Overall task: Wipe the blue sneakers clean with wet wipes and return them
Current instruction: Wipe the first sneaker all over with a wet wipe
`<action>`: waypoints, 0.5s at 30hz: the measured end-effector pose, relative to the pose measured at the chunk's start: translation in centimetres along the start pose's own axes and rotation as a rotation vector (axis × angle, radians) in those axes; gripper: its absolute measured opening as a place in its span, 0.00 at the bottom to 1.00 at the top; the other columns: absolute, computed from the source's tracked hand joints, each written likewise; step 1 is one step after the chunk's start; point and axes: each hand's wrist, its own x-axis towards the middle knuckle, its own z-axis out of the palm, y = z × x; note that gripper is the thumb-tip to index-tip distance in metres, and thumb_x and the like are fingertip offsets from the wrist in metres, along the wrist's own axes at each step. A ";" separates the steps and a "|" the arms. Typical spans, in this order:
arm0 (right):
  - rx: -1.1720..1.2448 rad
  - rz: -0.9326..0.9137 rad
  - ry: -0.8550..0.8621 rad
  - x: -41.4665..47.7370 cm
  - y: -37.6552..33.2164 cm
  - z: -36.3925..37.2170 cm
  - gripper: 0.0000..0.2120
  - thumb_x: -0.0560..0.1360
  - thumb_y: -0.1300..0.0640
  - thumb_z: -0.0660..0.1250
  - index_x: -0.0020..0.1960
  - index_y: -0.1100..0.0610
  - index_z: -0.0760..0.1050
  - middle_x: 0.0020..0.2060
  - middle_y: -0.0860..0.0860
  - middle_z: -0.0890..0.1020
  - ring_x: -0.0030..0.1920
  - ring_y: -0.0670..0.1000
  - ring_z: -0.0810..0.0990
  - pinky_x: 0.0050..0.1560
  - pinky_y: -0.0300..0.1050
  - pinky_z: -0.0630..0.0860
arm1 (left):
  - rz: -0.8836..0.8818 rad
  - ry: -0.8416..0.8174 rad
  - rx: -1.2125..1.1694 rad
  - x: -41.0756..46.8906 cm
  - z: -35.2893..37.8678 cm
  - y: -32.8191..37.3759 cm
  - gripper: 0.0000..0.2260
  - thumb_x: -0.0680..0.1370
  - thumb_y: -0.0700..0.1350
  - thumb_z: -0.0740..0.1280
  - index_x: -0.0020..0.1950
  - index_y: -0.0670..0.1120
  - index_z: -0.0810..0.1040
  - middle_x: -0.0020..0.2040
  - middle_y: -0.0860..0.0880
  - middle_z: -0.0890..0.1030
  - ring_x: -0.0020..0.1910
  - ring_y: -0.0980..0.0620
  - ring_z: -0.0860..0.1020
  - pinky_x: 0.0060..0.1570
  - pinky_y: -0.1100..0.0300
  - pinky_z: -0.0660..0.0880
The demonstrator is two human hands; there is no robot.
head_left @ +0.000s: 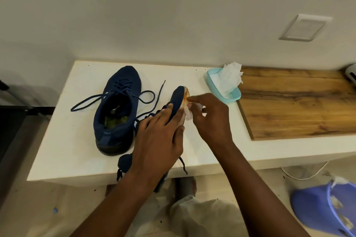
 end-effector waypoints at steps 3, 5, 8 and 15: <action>-0.035 -0.003 -0.061 1.9 -0.5 0.4 0.09 0.80 0.56 0.66 0.57 0.53 0.82 0.53 0.49 0.83 0.52 0.45 0.79 0.55 0.50 0.79 | -0.027 0.016 0.005 -0.1 0.3 0.6 0.22 0.82 0.53 0.58 0.76 0.53 0.70 0.75 0.48 0.72 0.71 0.51 0.73 0.67 0.47 0.69; -0.093 -0.035 -0.134 1.6 -1.0 0.4 0.09 0.80 0.57 0.66 0.57 0.53 0.82 0.53 0.51 0.83 0.52 0.48 0.79 0.55 0.50 0.78 | -0.040 0.016 -0.003 -0.1 0.5 0.7 0.23 0.81 0.54 0.59 0.76 0.52 0.70 0.76 0.49 0.71 0.72 0.52 0.73 0.68 0.47 0.69; -0.174 -0.067 -0.183 -0.4 -1.3 -0.5 0.09 0.79 0.55 0.67 0.56 0.53 0.83 0.52 0.51 0.83 0.50 0.48 0.80 0.53 0.44 0.78 | -0.045 0.032 -0.023 -0.2 0.6 0.5 0.23 0.81 0.54 0.61 0.75 0.51 0.72 0.75 0.50 0.73 0.71 0.53 0.74 0.69 0.48 0.69; -0.225 0.006 -0.114 3.0 -2.2 0.9 0.09 0.80 0.58 0.65 0.57 0.56 0.82 0.52 0.54 0.82 0.52 0.52 0.79 0.52 0.39 0.72 | -0.050 0.025 0.003 -0.1 0.6 0.4 0.23 0.81 0.54 0.58 0.76 0.51 0.71 0.75 0.48 0.72 0.72 0.50 0.73 0.67 0.45 0.72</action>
